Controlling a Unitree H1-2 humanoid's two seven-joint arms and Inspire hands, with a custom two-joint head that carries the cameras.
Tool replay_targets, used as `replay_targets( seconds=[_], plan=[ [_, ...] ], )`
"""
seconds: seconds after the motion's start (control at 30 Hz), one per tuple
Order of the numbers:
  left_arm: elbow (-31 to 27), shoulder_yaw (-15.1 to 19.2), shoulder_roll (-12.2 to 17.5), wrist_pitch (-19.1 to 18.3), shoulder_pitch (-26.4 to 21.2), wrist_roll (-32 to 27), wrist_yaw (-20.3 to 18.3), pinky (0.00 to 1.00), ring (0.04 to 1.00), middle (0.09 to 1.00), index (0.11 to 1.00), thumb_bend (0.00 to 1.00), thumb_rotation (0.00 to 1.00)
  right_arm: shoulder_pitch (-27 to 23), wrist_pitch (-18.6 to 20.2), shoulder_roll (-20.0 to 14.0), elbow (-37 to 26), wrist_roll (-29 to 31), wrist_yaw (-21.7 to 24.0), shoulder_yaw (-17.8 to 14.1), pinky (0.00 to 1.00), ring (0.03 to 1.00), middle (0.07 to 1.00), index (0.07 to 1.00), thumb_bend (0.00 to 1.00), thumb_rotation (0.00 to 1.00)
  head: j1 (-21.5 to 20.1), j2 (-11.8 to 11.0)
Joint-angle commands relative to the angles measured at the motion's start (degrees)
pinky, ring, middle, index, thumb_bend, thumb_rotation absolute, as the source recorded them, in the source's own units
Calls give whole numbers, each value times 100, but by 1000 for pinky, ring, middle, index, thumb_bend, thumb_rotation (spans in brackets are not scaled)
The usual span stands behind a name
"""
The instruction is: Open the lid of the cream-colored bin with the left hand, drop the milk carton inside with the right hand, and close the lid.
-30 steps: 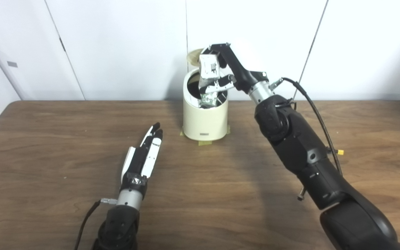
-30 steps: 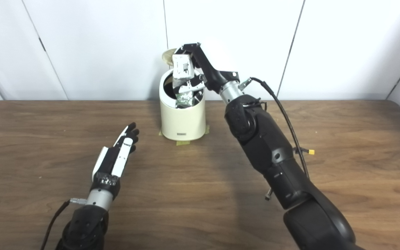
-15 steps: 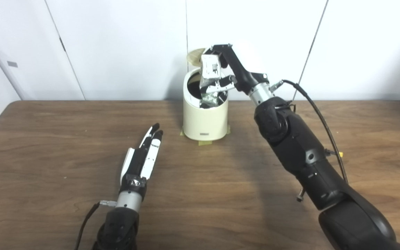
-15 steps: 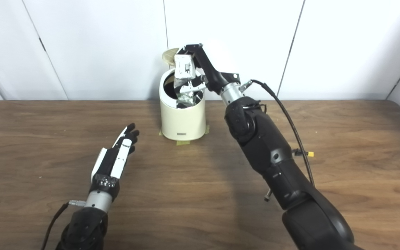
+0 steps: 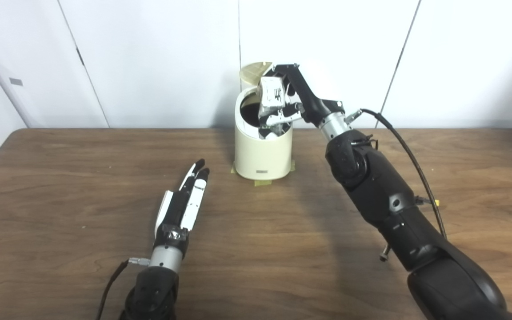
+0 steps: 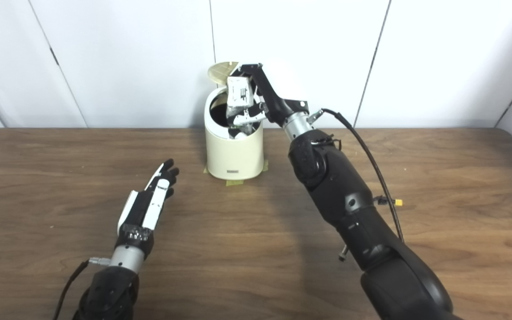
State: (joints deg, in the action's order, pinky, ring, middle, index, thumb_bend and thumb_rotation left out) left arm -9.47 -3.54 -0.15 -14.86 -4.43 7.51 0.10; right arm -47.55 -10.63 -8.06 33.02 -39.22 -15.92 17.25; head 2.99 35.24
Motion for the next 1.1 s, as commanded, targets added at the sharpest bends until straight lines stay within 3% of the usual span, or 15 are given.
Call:
replay_targets(
  seconds=[0.0,0.13,0.17,0.2,0.27,0.37,0.43,0.57,0.9,0.97,1.07],
  plan=[
    [-152,-7,-31,161,-141,35,58,954,964,948,978,518,987,-322,-198,-14,-104,90,-141,-63,330,410,503,539,496,0,1,8],
    [-157,17,-27,160,-136,-5,46,946,960,946,976,521,977,-293,132,-32,-217,-79,7,5,347,424,497,557,496,0,1,8],
    [-165,17,-31,149,-132,-8,43,946,960,946,976,520,977,-283,225,-47,-271,-123,67,28,396,426,499,541,507,0,-13,17],
    [-173,19,-37,130,-128,-11,45,949,961,946,975,516,979,-276,289,-60,-307,-164,98,51,429,488,496,519,518,1,-13,17],
    [-184,15,-43,101,-119,4,50,951,963,945,973,504,977,-262,383,-80,-373,-236,143,91,484,571,612,500,522,110,-13,17],
    [-134,9,-27,158,-118,24,56,964,963,945,973,498,986,-244,480,-90,-452,-275,215,111,581,661,688,496,524,138,-17,20],
    [-114,7,-21,191,-117,26,56,963,961,945,975,500,985,-229,513,-98,-530,-292,245,114,629,698,715,630,798,137,-17,20],
    [-88,22,-27,193,-130,-19,43,962,963,949,978,505,979,-223,525,-98,-613,-290,228,108,603,678,694,650,871,141,-35,14],
    [-79,13,-26,207,-123,5,55,958,964,948,978,508,975,-192,416,-82,-683,-106,190,2,533,601,625,596,841,104,-35,19],
    [-75,-6,-2,231,-117,48,55,961,965,949,978,511,983,-153,338,-69,-718,0,151,-57,492,557,583,512,590,127,-37,36],
    [-88,-9,-2,212,-112,51,57,965,966,949,978,511,987,-84,272,-65,-812,140,145,-127,429,467,505,493,531,13,-44,41]
  ],
)
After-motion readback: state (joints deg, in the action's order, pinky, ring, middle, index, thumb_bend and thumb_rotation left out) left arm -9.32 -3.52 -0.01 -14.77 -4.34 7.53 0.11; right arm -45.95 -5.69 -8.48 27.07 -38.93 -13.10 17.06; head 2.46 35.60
